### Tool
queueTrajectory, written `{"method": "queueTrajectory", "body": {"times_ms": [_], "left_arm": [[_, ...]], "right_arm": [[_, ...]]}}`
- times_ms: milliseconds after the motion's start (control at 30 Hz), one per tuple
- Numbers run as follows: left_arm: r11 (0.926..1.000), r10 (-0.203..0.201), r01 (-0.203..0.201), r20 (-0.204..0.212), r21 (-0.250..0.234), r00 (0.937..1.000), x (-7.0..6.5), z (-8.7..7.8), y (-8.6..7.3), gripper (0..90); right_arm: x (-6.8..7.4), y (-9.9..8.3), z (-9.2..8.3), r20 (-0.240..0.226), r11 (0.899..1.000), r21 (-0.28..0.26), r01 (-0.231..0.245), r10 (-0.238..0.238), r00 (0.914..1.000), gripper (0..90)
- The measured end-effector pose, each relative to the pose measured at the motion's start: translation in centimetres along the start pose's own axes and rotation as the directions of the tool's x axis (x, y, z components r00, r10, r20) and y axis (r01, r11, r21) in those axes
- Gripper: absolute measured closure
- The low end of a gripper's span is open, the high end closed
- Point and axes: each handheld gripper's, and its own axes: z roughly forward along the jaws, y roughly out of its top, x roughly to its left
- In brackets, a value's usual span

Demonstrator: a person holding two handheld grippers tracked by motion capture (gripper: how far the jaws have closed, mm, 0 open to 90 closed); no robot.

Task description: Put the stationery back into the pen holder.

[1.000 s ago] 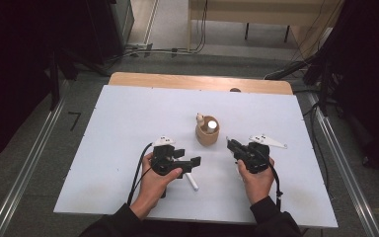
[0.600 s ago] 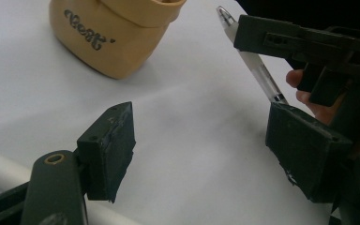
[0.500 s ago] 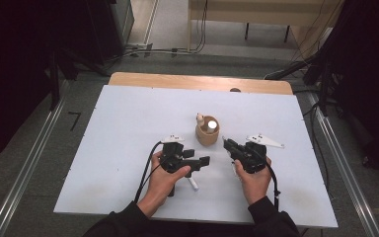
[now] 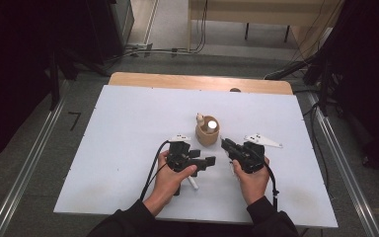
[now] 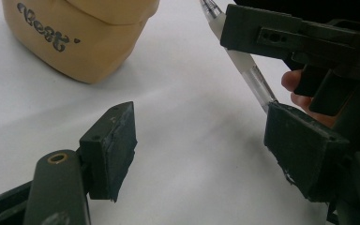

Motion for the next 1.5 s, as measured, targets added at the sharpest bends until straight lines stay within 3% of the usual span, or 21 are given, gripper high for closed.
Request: {"method": "queueTrajectory", "body": {"times_ms": [167, 767, 1100, 1300, 1500], "left_arm": [[0.9995, -0.030, 0.030, 0.033, -0.004, 0.9990, 0.0, 0.3, 0.1, 26.7], [0.9979, -0.065, 0.065, 0.070, 0.006, 0.9954, -0.4, 1.6, 0.3, 28.7], [0.9949, -0.100, 0.101, 0.101, -0.001, 0.9899, -0.1, 1.8, 0.5, 31.9], [0.9924, -0.121, 0.123, 0.141, -0.006, 0.9826, 0.0, 1.8, 0.6, 35.7], [0.9884, -0.150, 0.152, 0.201, 0.007, 0.9681, 0.1, 2.0, 0.6, 44.8]], "right_arm": [[0.2, 0.0, 0.0, -0.007, 1.000, 0.000, -0.003, 0.003, 1.0000, 79.3], [1.0, 0.2, 0.2, -0.037, 1.000, -0.012, 0.011, -0.011, 0.9992, 79.3], [1.6, 0.2, 0.3, -0.060, 1.000, -0.015, 0.013, -0.014, 0.9981, 79.3], [1.9, 0.2, 0.3, -0.072, 1.000, -0.017, 0.013, -0.015, 0.9973, 79.3], [2.3, 0.3, 0.3, -0.095, 1.000, -0.022, 0.010, -0.012, 0.9954, 79.3]]}}
